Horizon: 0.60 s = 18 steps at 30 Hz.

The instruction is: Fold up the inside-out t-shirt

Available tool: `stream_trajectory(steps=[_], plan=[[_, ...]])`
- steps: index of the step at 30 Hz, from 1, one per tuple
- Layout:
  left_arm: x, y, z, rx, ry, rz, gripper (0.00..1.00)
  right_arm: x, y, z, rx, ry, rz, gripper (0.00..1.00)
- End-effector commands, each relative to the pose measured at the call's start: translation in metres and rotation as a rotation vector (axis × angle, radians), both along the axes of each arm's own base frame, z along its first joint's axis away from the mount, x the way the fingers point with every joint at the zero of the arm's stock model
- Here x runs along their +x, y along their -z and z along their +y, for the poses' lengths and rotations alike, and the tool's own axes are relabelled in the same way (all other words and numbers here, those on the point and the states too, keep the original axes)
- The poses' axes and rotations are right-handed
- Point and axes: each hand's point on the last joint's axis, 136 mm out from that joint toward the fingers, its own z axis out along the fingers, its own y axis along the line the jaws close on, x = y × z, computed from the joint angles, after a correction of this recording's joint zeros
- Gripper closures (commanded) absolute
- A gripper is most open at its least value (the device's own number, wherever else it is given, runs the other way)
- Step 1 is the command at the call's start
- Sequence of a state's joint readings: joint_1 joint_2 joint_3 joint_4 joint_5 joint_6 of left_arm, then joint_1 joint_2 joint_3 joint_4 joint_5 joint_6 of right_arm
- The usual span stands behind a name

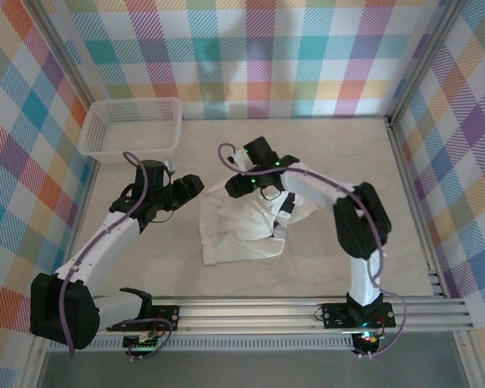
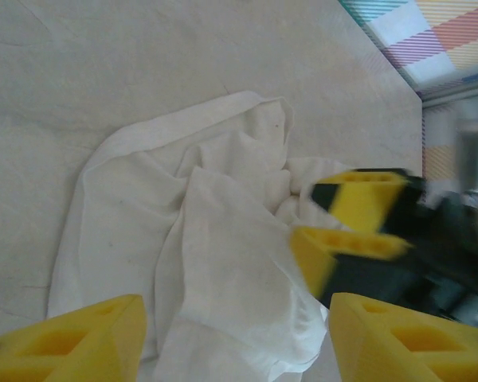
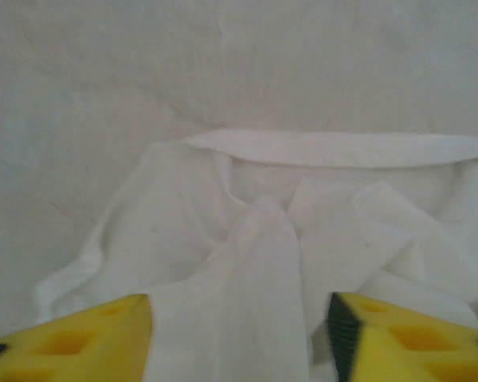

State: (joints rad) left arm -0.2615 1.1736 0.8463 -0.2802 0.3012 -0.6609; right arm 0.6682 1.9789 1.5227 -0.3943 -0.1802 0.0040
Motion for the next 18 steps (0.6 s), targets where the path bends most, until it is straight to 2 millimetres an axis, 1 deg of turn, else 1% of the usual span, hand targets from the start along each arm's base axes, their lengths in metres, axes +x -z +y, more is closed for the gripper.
stream_trajectory(steps=[1,2,3,4,5,9,11,12,14,15,17,18], plan=[[-0.014,0.016,0.008,0.037,-0.016,0.047,0.37,-0.019,0.009,-0.001,-0.006,-0.030,0.122,0.62],[-0.014,0.017,0.008,0.039,-0.021,0.049,0.37,-0.021,0.003,0.000,0.009,-0.033,0.118,0.74],[-0.015,0.019,0.009,0.042,-0.025,0.053,0.37,-0.022,-0.007,0.000,0.029,-0.038,0.097,0.87],[-0.014,0.020,0.009,0.041,-0.027,0.056,0.37,-0.023,-0.018,-0.001,0.045,-0.045,0.073,0.96],[-0.014,0.022,0.009,0.043,-0.028,0.061,0.37,-0.025,-0.028,-0.001,0.059,-0.058,0.054,1.00],[-0.011,0.022,0.008,0.041,-0.023,0.070,0.37,-0.038,-0.066,-0.011,0.094,-0.081,-0.010,1.00],[-0.010,0.019,0.006,0.034,-0.019,0.066,0.37,-0.050,-0.079,-0.019,0.120,-0.087,-0.032,1.00],[-0.009,0.017,0.005,0.027,-0.013,0.061,0.37,-0.061,-0.084,-0.023,0.143,-0.096,-0.035,1.00],[-0.008,0.016,0.003,0.019,-0.007,0.057,0.37,-0.084,-0.083,-0.033,0.184,-0.112,-0.023,1.00],[-0.007,0.015,0.001,0.016,-0.002,0.051,0.37,-0.098,-0.076,-0.040,0.200,-0.113,-0.003,0.99],[-0.005,0.016,-0.002,0.007,0.012,0.048,0.37,-0.124,-0.055,-0.053,0.230,-0.101,0.066,0.96],[-0.004,0.017,-0.003,0.005,0.016,0.051,0.37,-0.139,-0.040,-0.059,0.240,-0.089,0.109,0.93]])
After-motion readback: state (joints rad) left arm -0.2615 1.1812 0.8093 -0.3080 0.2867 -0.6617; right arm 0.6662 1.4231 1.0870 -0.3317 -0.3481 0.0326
